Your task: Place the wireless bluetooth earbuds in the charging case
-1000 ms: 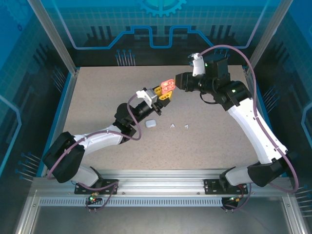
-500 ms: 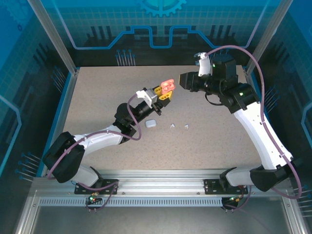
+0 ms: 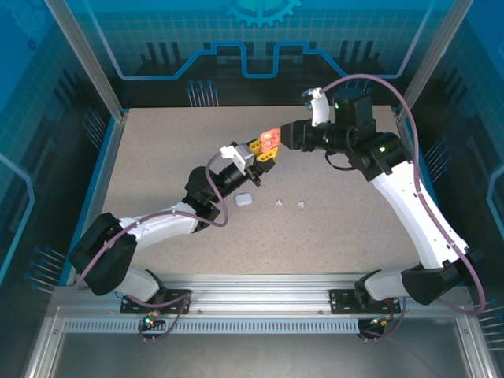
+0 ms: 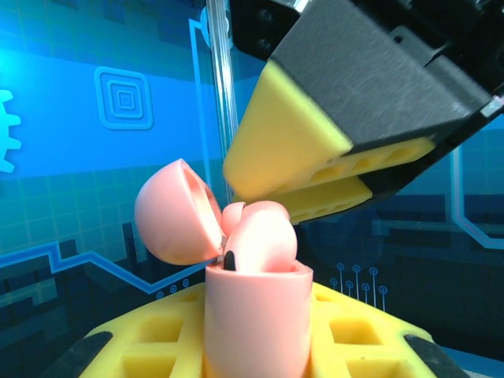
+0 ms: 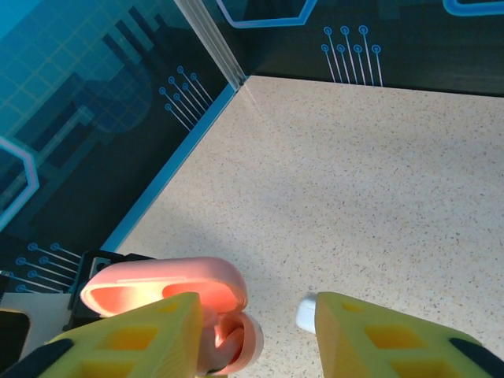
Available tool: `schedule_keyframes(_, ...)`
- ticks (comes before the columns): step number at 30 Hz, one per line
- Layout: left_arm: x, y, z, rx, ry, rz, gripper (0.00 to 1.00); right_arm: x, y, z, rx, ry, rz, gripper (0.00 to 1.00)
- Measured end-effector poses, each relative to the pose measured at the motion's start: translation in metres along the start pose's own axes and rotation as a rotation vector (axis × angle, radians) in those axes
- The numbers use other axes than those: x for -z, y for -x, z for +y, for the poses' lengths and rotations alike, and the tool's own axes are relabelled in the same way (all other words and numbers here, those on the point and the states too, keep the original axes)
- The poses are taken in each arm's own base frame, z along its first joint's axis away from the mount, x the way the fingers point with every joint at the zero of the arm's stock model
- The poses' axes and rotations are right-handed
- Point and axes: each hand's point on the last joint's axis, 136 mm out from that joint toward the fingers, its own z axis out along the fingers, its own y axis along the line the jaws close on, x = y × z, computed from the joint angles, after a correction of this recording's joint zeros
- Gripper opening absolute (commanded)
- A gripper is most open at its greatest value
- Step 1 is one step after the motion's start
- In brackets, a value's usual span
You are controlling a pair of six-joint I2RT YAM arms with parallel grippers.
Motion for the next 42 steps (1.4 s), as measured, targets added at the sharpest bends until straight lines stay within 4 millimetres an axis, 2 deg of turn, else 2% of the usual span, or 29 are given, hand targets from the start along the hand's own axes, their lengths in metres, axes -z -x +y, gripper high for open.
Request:
schedule_keyframes(7,0.000,-0.001,0.000,0.000,0.000,0.001,0.00,0.014,0.006,0.008,0.013,0.013,-0.030,0.44)
schedule_keyframes(20,0.001,-0.003,-0.001,0.002,-0.004,0.005,0.00,0.007,0.008,0.026,0.013,0.118,0.005,0.50)
schedule_keyframes(29,0.001,-0.003,-0.001,0.001,-0.005,0.006,0.00,-0.006,0.003,0.025,0.003,0.140,0.043,0.51)
schedule_keyframes(42,0.001,-0.004,-0.001,0.002,-0.004,0.010,0.00,-0.008,-0.001,0.031,0.005,0.168,0.059,0.51)
